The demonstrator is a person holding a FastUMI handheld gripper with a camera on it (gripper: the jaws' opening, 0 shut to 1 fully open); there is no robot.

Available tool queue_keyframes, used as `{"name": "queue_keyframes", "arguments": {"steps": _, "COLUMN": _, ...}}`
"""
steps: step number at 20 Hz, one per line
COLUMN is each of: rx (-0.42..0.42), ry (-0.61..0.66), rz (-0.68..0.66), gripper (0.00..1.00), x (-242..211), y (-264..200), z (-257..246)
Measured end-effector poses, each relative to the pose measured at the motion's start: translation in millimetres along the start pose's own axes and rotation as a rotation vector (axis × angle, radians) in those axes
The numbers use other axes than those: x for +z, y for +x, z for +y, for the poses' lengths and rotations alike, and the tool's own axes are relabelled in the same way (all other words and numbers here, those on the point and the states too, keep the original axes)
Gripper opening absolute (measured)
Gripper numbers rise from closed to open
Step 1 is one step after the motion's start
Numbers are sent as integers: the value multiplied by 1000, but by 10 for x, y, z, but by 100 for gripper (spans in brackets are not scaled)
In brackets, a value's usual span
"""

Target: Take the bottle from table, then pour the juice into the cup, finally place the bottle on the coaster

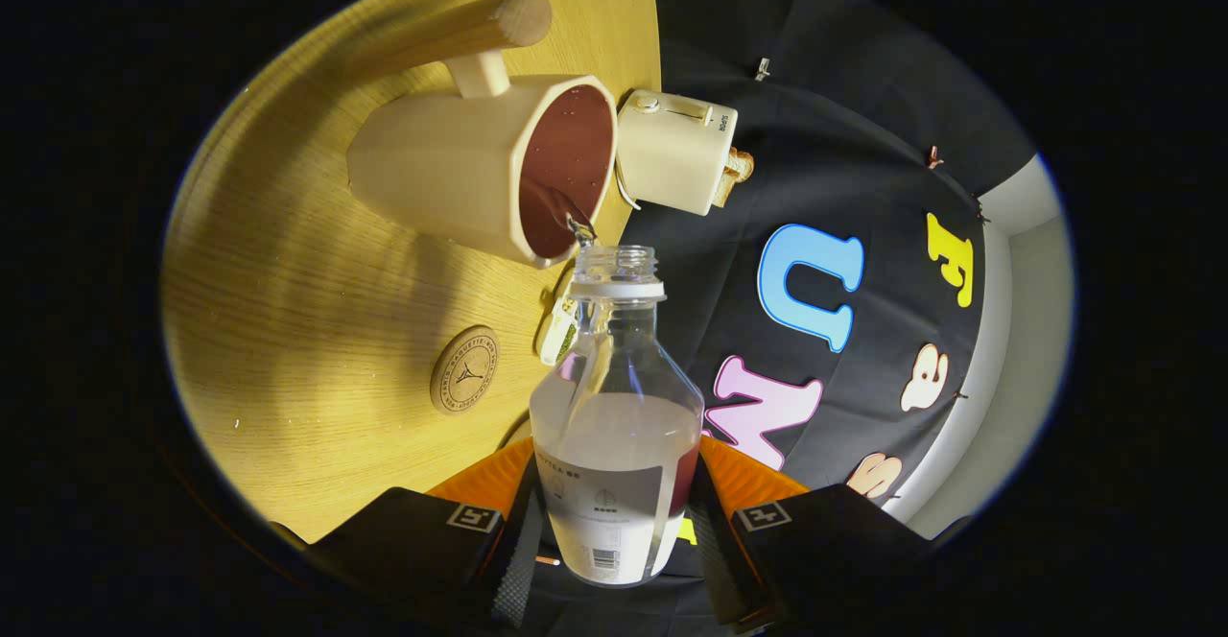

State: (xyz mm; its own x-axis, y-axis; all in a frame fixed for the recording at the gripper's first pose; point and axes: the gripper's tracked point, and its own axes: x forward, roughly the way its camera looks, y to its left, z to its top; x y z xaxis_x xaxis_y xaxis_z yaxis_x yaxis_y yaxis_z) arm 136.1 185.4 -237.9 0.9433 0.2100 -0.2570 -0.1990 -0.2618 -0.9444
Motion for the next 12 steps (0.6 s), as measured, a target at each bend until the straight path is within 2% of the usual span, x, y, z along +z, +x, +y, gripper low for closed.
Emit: {"name": "queue_keyframes", "arguments": {"steps": 12, "rx": -33, "ry": -81, "rz": -20, "gripper": 73, "x": -11, "y": 17, "z": -164}}
